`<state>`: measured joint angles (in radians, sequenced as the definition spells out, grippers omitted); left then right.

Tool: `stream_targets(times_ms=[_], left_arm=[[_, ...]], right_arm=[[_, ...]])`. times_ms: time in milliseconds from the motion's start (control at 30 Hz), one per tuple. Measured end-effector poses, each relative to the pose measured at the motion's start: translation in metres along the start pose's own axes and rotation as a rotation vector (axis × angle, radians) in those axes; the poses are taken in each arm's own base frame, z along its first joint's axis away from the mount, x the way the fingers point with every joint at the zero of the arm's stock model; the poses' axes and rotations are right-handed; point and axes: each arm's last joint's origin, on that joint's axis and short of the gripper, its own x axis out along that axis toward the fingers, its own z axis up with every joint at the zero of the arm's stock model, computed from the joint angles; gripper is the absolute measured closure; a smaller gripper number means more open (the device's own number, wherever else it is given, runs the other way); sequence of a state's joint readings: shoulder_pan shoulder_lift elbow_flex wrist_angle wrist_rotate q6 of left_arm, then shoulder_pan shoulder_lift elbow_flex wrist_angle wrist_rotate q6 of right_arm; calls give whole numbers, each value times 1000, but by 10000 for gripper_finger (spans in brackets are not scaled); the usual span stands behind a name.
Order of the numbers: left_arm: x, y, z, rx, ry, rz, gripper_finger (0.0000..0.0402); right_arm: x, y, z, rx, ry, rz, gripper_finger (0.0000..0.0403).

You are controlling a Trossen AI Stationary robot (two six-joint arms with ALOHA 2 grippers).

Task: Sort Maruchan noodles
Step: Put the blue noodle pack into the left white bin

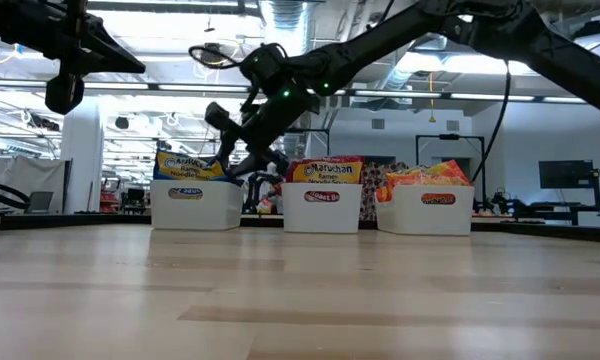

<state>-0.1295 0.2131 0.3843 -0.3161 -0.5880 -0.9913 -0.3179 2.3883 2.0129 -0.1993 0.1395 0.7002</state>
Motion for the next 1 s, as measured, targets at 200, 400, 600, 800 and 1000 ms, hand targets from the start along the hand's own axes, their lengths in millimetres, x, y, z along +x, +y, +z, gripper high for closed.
stream_targets(times_ms=[200,400,600,800,1000], left_arm=[[0,0,0,11,-6,4,402],[0,1,1,12,-46,31,402],[-1,3,5,5,-163,107,402],[-2,-6,14,66,-282,83,402],[-6,-17,28,172,-436,71,402]], right_arm=[[-10,-4,17,20,62,100,208],[-21,-7,44,18,-8,181,213],[-29,-12,84,-63,-135,373,213],[-42,-27,124,-236,-236,381,213],[-74,-46,183,-299,-416,359,213]])
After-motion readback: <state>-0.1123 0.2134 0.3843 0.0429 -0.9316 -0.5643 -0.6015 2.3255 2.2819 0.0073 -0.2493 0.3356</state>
